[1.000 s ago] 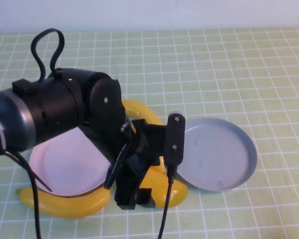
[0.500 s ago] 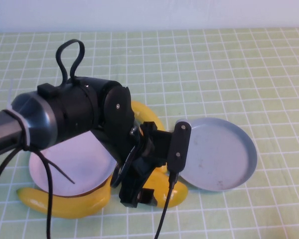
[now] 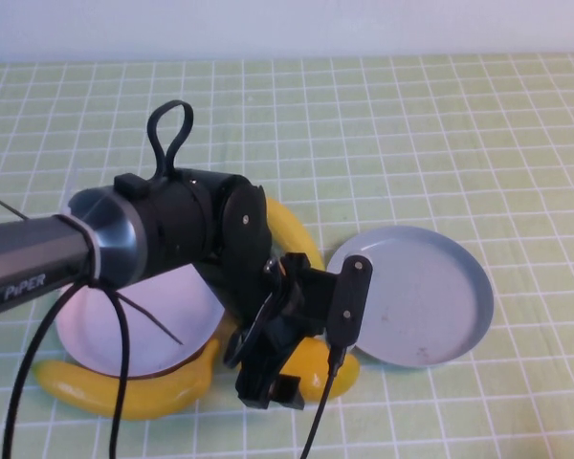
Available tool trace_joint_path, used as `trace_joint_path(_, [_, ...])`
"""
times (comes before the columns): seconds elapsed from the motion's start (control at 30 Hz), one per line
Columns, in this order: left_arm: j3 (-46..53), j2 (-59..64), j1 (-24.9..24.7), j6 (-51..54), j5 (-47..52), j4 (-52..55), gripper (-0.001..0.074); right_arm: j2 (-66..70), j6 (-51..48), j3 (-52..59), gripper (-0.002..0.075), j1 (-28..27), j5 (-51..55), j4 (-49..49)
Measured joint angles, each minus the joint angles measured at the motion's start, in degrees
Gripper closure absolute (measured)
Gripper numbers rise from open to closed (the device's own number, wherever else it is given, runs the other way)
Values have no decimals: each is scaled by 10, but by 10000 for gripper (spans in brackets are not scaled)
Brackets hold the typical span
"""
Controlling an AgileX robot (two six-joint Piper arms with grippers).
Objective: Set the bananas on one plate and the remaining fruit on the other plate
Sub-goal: Put one type of fruit in the left plate
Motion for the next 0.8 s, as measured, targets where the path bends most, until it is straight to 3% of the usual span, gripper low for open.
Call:
trace_joint_path(0.27, [0,25,0,4,-5,-1,83,0,0,0,743,0,0,0])
trace_joint_path(0.43, [0,28,0,3,-6,-3,211,0,0,0,743,0,0,0])
trace_joint_path(0.57, [0,28,0,-2,1,-5,208,0,0,0,743,0,0,0])
trace_joint_path(0.67, [-6,26,0,-30,18,-5,208,0,0,0,743,0,0,0])
trace_joint_path(0.8, [-26,-7,0,-154,34,5,208,0,0,0,743,0,0,0])
